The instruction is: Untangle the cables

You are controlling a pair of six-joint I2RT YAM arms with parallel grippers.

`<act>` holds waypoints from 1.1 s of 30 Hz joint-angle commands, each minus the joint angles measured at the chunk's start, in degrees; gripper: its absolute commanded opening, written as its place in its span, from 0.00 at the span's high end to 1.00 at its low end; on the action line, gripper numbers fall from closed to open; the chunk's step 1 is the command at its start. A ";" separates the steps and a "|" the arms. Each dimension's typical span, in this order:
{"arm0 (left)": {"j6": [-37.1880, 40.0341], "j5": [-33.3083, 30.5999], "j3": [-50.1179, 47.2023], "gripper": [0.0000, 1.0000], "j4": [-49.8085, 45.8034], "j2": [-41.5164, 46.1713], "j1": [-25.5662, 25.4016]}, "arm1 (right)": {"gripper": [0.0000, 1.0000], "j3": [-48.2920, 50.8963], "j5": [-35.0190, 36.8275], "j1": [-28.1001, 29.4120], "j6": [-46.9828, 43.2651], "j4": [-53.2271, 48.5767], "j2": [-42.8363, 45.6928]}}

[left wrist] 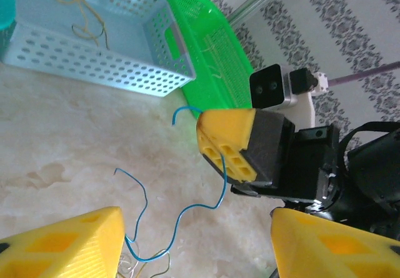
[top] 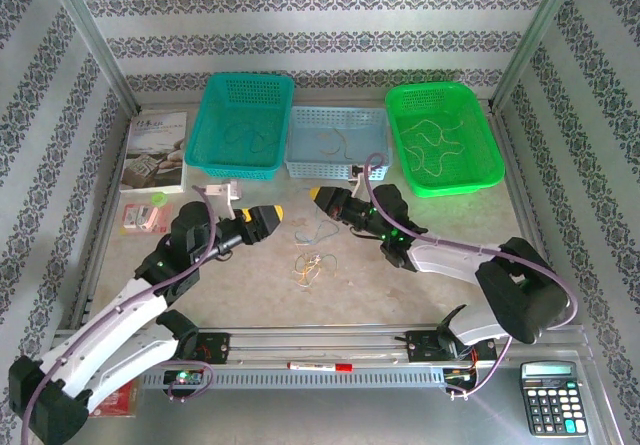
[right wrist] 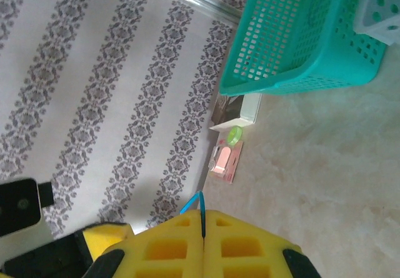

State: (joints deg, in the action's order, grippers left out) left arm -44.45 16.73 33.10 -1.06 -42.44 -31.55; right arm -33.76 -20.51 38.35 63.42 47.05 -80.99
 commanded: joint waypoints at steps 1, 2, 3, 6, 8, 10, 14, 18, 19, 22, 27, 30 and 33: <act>0.72 -1.79 0.11 0.34 -1.29 1.49 -0.36 | 1.00 -0.78 -3.64 -0.71 -6.54 -0.75 2.33; 0.31 -0.99 0.24 0.34 -0.18 1.05 -0.25 | 1.00 -0.78 -4.36 -0.57 -6.85 -0.64 2.48; -0.38 0.15 0.33 0.34 1.42 0.25 -0.11 | 1.00 -0.78 -5.03 -0.43 -7.23 -0.48 2.66; -3.48 3.82 -0.08 0.34 8.75 -3.00 0.10 | 1.00 -0.91 -6.50 0.29 -7.66 -0.16 3.11; -5.55 5.73 -0.31 0.34 13.46 -5.67 0.26 | 1.00 -1.11 -6.88 0.90 -7.91 -0.03 3.29; -6.83 6.67 -0.25 0.37 16.97 -7.79 0.24 | 1.00 -1.21 -7.04 1.45 -7.88 0.05 3.47; -7.84 7.02 -0.12 0.43 20.26 -10.16 0.26 | 1.00 -1.21 -7.25 2.40 -7.60 0.48 3.87; -8.26 7.04 -0.31 0.47 21.62 -11.01 0.26 | 1.00 -1.20 -7.28 2.99 -6.92 1.32 4.17; -8.22 6.99 -0.29 0.48 21.68 -11.16 0.23 | 1.00 -1.22 -7.35 3.08 -6.74 1.62 4.26; -8.21 6.68 -0.53 0.49 21.97 -11.30 0.26 | 1.00 -1.29 -7.43 3.25 -6.15 2.25 4.54; -8.11 6.38 -0.93 0.49 21.83 -11.43 0.26 | 1.00 -1.40 -7.17 3.62 -5.93 2.35 5.39; -8.29 6.85 -1.13 0.49 22.10 -11.92 0.26 | 1.00 -1.49 -6.91 3.77 -5.69 2.35 5.89; -8.70 7.35 -1.42 0.49 22.81 -12.35 0.21 | 1.00 -1.74 -6.73 3.98 -5.67 2.35 6.24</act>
State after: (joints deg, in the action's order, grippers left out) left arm -51.96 22.70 32.42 17.91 -54.54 -31.48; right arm -33.80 -26.68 41.80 57.25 46.61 -76.09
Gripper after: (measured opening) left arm 0.509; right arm 0.050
